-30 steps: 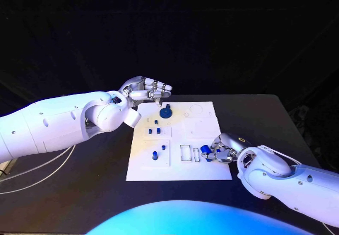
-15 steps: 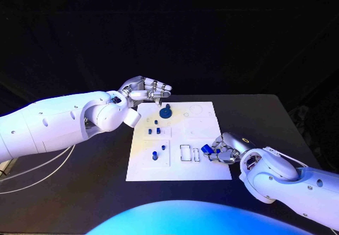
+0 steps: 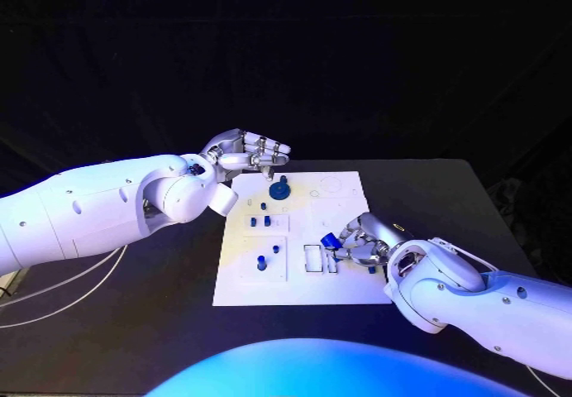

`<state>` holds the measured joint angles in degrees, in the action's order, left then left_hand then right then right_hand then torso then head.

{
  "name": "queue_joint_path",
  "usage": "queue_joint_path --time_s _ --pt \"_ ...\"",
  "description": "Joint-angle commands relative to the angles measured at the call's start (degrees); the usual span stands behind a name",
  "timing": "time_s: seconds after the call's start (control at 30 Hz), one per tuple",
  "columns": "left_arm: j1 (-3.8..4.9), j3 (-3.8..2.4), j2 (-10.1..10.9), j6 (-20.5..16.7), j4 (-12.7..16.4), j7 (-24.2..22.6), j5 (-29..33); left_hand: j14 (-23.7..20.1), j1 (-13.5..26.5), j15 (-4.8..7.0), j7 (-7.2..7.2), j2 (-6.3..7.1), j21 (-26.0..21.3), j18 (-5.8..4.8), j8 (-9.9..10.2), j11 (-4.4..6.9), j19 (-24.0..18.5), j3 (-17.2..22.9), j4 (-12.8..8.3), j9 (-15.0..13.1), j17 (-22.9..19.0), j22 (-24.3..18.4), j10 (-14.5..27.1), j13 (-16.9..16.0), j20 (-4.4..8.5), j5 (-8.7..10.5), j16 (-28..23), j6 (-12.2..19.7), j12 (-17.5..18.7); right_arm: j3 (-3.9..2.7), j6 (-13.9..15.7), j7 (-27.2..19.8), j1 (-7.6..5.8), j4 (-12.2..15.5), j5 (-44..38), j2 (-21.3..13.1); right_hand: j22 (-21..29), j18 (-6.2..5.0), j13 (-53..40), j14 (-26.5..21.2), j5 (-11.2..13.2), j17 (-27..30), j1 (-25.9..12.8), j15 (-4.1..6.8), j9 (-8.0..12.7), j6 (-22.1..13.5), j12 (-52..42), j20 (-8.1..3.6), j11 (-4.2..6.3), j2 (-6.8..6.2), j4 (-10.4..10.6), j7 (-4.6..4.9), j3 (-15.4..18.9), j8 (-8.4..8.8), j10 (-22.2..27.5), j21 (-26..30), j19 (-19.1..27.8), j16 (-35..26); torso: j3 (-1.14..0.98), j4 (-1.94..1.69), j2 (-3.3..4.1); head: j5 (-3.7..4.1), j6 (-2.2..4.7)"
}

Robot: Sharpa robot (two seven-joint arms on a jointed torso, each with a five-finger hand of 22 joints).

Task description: Assemble the parts on the task board

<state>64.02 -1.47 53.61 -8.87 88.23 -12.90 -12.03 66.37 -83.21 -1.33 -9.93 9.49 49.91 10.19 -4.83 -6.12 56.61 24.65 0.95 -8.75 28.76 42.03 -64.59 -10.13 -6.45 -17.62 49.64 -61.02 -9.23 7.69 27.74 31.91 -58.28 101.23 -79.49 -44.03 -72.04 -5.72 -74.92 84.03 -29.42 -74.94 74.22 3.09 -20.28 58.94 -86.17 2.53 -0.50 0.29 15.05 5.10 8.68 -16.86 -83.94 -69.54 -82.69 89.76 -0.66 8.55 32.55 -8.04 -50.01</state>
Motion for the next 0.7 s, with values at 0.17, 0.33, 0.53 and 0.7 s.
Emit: queue_joint_path --time_s 0.17,0.33,0.53,0.7 --pt "0.05 -0.04 -0.2 1.11 0.17 -0.12 0.34 -0.45 0.03 -0.09 -0.05 -0.44 -0.22 0.38 0.0 0.01 -0.5 -0.3 0.14 0.09 -0.09 -0.05 0.38 -0.08 0.08 -0.11 -0.36 0.44 -0.18 0.09 -4.0 -0.4 0.0 -1.89 4.15 2.54 0.03 1.03 -10.63 5.97 0.31 -15.06 -2.17 0.58 -2.54 0.76 -0.08 -0.13 0.49 0.57 1.33 -0.83 0.95 -0.75 -3.06 0.41 -0.05 0.24 0.02 0.0 -0.01 -0.19 0.01" --pt "0.05 -0.04 -0.15 1.14 0.22 -0.07 0.34 -0.45 0.03 -0.09 -0.05 -0.44 -0.22 0.38 0.0 0.01 -0.5 -0.3 0.14 0.09 -0.09 -0.05 0.38 -0.08 0.08 -0.11 -0.36 0.44 -0.18 0.13 -5.96 -0.2 0.0 -2.78 4.68 3.56 -0.02 1.02 -10.62 5.97 0.63 -15.06 -4.04 0.71 -3.24 0.97 0.01 -0.22 0.65 1.12 1.55 -1.01 1.8 -1.11 -3.07 0.52 -0.04 0.24 -0.01 0.07 0.03 -0.42 0.01" --pt "0.05 -0.04 -0.13 0.95 0.24 -0.21 0.34 -0.5 -0.02 -0.08 -0.03 -0.49 -0.27 0.4 0.0 0.03 -0.53 -0.3 0.08 0.11 -0.1 -0.07 0.48 -0.09 0.07 -0.15 -0.38 0.5 -0.22 0.14 -7.86 -0.1 0.0 -3.19 4.85 4.38 -0.07 1.01 -10.58 5.97 0.74 -15.06 -4.83 0.82 -3.69 1.38 0.11 -0.3 0.81 1.24 1.48 -1.23 2.28 -1.4 -3.04 0.57 -0.04 0.24 0.0 0.04 -0.01 -0.43 0.01" --pt "0.05 -0.04 -0.14 0.88 0.26 -0.27 0.34 -0.51 -0.04 -0.08 -0.03 -0.5 -0.27 0.41 0.0 0.03 -0.53 -0.29 0.06 0.12 -0.1 -0.08 0.48 -0.1 0.07 -0.16 -0.38 0.5 -0.23 0.14 -8.16 -0.18 0.0 -3.71 4.75 4.74 -0.01 0.98 -10.52 5.97 0.81 -15.06 -4.99 0.88 -3.88 1.61 0.18 -0.34 0.89 1.3 1.45 -1.34 2.4 -1.55 -3.0 0.68 -0.01 0.24 -0.03 0.04 0.02 -0.75 0.01"
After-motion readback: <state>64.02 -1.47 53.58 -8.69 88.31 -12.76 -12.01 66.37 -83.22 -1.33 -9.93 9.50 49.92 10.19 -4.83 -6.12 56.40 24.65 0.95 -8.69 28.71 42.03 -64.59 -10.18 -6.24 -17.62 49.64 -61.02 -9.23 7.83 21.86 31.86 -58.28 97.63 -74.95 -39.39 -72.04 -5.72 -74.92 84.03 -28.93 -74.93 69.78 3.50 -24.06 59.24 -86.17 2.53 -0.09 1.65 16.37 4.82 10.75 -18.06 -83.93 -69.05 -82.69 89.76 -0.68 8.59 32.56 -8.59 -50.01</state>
